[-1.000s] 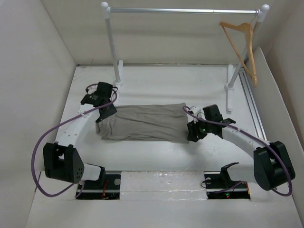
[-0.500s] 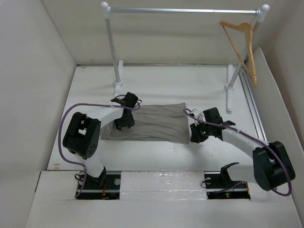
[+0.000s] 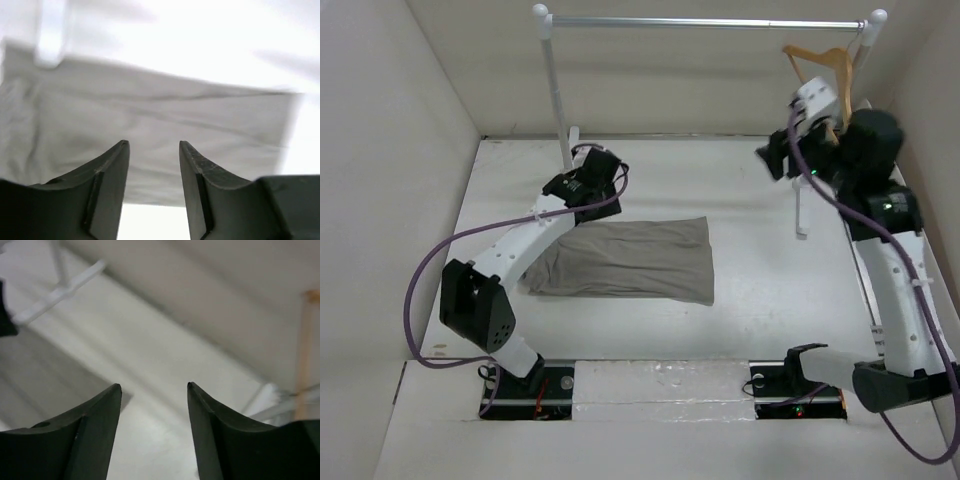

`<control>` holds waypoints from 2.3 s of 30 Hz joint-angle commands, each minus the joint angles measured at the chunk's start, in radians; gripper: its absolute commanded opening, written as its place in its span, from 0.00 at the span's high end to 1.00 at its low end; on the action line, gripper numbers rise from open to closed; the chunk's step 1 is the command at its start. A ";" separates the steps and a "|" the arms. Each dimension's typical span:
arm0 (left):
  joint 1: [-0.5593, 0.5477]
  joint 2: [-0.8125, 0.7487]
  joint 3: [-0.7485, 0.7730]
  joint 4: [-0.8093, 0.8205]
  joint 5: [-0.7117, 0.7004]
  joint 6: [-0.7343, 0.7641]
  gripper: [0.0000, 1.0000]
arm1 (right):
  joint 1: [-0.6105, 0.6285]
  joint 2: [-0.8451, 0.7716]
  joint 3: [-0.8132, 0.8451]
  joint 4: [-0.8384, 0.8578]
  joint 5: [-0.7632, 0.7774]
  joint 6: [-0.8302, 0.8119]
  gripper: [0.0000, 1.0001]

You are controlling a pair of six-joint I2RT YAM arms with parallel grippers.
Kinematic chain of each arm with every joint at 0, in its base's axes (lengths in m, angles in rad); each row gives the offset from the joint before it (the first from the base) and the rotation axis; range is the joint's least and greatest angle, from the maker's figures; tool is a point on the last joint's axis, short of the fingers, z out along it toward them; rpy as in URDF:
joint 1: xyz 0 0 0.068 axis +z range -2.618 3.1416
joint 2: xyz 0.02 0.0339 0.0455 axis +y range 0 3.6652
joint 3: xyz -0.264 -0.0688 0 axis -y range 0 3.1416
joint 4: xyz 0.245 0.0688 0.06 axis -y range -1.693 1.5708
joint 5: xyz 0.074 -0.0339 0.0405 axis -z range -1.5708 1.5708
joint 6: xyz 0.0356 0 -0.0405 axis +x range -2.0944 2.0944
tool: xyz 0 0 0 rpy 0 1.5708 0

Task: Place the trousers on the hanger
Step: Grab a hanger with the right arm

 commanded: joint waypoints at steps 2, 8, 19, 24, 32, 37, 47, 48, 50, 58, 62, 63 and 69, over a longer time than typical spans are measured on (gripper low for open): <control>-0.094 0.034 0.194 0.022 0.006 0.079 0.69 | -0.244 0.122 0.297 -0.022 -0.016 -0.098 0.45; -0.276 0.074 0.258 0.074 0.030 0.134 1.00 | -0.519 0.287 0.458 0.014 -0.133 -0.092 0.91; -0.286 -0.076 0.007 0.266 0.208 0.202 1.00 | -0.702 0.383 0.366 0.063 -0.358 -0.144 0.25; -0.286 -0.055 -0.011 0.252 0.211 0.188 0.99 | -0.714 0.375 0.271 0.083 -0.420 -0.154 0.26; -0.286 -0.033 -0.009 0.269 0.245 0.196 0.79 | -0.714 0.381 0.174 0.113 -0.468 -0.160 0.32; -0.286 -0.018 0.006 0.261 0.250 0.197 0.79 | -0.702 0.403 0.150 0.147 -0.471 -0.155 0.52; -0.286 0.003 0.032 0.240 0.245 0.197 0.80 | -0.656 0.419 0.136 0.224 -0.441 -0.160 0.61; -0.286 0.005 0.037 0.235 0.245 0.197 0.80 | -0.647 0.423 0.136 0.224 -0.441 -0.166 0.61; -0.286 0.013 0.043 0.229 0.244 0.197 0.81 | -0.647 0.435 0.137 0.221 -0.441 -0.177 0.61; -0.286 0.016 0.086 0.215 0.235 0.197 0.81 | -0.601 0.369 0.119 0.284 -0.412 -0.155 1.00; -0.286 0.033 0.162 0.186 0.227 0.197 0.73 | -0.558 0.324 0.163 0.301 -0.344 -0.143 1.00; -0.286 0.037 0.196 0.174 0.227 0.199 0.71 | -0.547 0.314 0.171 0.299 -0.326 -0.141 1.00; -0.286 0.046 0.340 0.137 0.256 0.203 0.56 | -0.478 0.219 0.142 0.336 -0.183 -0.146 1.00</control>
